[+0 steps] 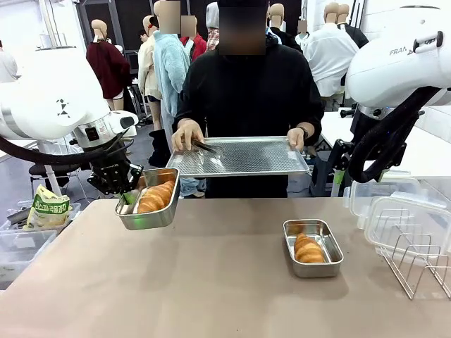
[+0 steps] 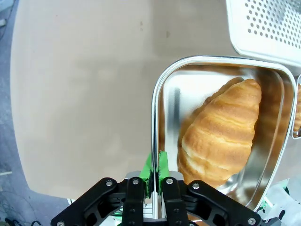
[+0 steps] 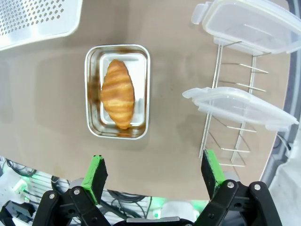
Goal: Place the bread in airtight containers.
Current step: Once an object is inside an Airtight Container , place the container in the center of the table.
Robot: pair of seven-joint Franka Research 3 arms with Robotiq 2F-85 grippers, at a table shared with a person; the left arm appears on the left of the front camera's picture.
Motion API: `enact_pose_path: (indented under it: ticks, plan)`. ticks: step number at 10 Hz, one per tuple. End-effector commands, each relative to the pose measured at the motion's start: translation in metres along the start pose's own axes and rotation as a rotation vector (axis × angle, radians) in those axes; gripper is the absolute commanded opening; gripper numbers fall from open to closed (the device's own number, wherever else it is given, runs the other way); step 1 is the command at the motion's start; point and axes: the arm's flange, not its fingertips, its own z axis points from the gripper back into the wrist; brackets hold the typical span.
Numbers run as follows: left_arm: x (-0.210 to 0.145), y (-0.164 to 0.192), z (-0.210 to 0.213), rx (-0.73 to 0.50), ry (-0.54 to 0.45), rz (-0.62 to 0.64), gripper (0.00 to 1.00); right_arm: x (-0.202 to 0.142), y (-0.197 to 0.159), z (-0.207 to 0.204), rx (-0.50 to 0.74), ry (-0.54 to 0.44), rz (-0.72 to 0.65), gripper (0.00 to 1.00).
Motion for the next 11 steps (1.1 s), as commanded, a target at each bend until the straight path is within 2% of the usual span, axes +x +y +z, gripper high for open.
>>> enact_pose_path:
  ticks: [1,11]
  plan:
    - [0.0,0.0008,0.0027,0.002,-0.006,0.0,0.0,-0.0006,0.0014,0.0,-0.004,-0.001,0.002,1.0]
    - [0.0,0.0,0.0,0.0,0.0,0.0,0.0,-0.0006,0.0014,0.0,-0.004,-0.001,0.002,1.0]
